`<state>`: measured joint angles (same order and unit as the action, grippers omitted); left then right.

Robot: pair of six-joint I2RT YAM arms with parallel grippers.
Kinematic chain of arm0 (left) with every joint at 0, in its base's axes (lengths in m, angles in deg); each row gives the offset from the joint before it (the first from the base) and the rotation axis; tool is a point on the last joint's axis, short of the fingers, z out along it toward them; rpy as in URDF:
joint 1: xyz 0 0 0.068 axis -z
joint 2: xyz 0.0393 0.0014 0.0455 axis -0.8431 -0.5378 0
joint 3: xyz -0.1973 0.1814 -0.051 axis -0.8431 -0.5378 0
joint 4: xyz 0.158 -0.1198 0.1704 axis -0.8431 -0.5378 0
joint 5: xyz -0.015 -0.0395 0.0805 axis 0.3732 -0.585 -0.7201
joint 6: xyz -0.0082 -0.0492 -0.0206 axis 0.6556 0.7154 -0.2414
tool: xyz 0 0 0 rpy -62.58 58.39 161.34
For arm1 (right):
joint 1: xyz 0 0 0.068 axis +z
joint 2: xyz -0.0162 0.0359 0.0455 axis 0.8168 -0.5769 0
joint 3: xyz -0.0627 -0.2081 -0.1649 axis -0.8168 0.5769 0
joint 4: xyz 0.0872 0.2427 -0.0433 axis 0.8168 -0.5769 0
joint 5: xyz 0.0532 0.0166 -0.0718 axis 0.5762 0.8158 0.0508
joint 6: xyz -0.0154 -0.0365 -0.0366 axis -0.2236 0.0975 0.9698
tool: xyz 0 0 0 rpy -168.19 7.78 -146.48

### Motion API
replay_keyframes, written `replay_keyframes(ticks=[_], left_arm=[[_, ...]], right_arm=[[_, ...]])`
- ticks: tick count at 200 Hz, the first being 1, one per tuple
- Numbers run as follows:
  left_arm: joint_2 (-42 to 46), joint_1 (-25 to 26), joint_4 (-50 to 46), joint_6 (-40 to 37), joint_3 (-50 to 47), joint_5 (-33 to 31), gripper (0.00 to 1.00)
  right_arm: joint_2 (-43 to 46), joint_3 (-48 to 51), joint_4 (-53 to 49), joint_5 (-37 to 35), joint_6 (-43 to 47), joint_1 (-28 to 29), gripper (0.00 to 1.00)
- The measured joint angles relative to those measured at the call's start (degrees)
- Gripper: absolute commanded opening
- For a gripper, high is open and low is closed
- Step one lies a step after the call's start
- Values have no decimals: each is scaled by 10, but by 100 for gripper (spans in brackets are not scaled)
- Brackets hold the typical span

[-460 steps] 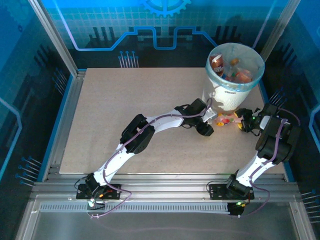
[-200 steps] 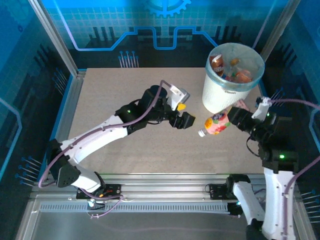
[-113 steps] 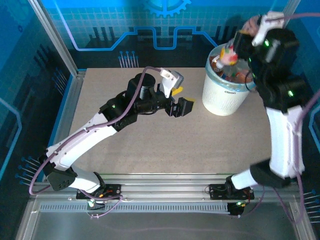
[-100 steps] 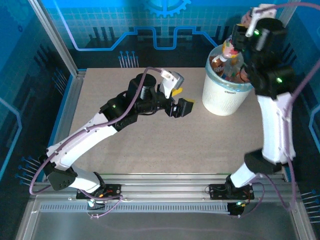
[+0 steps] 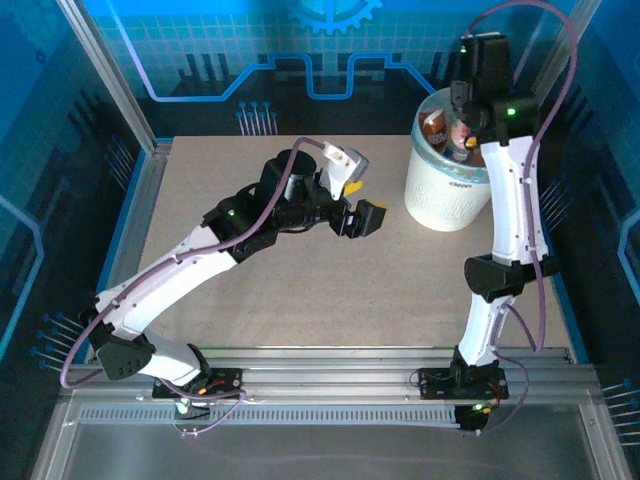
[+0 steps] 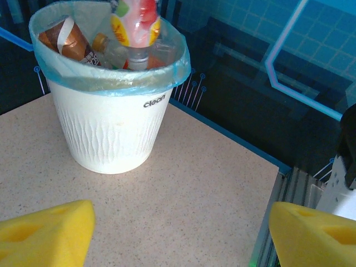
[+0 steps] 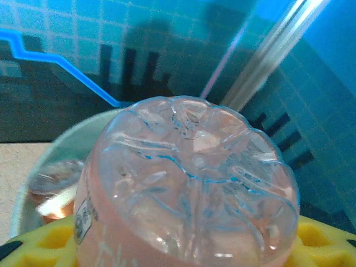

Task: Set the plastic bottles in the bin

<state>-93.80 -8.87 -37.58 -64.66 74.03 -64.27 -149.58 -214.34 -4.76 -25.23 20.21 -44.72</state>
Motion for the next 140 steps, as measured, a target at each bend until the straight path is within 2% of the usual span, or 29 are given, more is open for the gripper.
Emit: replay_keyframes(ticks=[39,59,86,89,92,94,140], left_arm=[[-13,0,0,0,0,0,83],[-18,0,0,2,0,0,83],[-23,0,0,11,0,0,83],[-24,0,0,12,0,0,83],[-24,0,0,13,0,0,83],[-24,0,0,14,0,0,83],[-27,0,0,17,0,0,83]], right_arm=[[-14,-7,-55,68,-32,-54,51],[-41,-18,-67,112,-47,-67,73],[-82,-21,-71,150,-62,-80,81],[-85,-21,-71,152,-63,-82,87],[-89,-21,-71,155,-65,-82,98],[-90,-21,-71,156,-65,-82,100],[-95,-26,-42,161,-78,-85,98]])
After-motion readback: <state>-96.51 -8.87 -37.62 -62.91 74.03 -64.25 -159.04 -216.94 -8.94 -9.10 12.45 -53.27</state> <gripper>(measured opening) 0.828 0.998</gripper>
